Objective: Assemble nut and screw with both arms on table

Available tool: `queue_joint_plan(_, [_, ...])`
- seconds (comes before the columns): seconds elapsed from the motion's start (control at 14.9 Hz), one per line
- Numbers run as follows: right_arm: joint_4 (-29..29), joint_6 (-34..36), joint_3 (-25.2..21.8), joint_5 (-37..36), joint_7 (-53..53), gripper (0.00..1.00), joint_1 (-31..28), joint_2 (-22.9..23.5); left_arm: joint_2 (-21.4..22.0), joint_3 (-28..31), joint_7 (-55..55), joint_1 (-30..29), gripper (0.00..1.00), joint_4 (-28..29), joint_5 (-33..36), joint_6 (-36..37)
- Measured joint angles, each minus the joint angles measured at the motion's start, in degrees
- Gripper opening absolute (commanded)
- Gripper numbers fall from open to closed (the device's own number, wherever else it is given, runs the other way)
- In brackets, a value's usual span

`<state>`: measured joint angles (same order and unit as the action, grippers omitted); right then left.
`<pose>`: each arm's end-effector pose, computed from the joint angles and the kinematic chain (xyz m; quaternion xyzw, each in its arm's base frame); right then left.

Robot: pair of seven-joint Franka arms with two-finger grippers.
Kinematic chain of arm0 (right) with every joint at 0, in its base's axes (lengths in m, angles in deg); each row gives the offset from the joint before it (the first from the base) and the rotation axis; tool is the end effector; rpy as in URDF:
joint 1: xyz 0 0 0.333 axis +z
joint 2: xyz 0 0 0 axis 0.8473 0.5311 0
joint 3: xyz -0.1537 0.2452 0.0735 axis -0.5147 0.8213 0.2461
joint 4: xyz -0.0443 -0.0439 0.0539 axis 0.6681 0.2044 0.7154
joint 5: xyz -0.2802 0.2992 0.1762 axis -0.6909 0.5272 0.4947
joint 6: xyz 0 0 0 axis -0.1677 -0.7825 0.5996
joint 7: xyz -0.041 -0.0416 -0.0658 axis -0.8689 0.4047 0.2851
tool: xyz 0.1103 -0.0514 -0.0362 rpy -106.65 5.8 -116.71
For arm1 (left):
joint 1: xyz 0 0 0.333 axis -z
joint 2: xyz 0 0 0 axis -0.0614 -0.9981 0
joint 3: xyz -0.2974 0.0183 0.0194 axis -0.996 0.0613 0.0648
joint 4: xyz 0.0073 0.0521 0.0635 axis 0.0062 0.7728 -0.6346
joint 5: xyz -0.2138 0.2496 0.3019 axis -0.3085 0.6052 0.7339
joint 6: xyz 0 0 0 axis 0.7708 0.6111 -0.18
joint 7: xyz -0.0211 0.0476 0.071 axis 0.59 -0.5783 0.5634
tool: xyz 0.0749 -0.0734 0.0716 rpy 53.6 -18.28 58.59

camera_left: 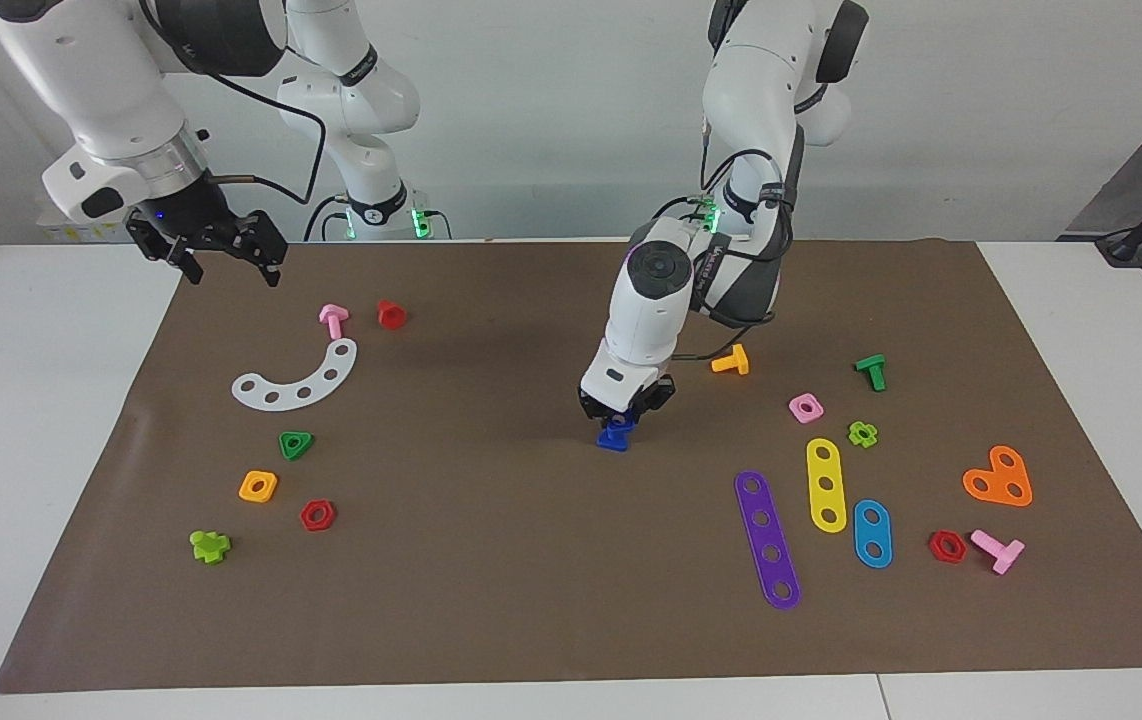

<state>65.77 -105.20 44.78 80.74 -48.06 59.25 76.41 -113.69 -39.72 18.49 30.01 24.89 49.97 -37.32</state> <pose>0.6066 -0.0159 0.5751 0.9990 -0.0375 -0.0260 0.0026 0.6003 -0.4061 0.2932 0.9986 0.0416 -0.0078 0.0306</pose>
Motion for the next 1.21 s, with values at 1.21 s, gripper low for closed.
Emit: queue_joint_plan(1.21, [0.01, 0.00, 0.00, 0.00, 0.00, 1.00, 0.00, 0.00, -1.60, 0.15, -0.01, 0.57, 0.21, 0.71, 0.05, -2.04])
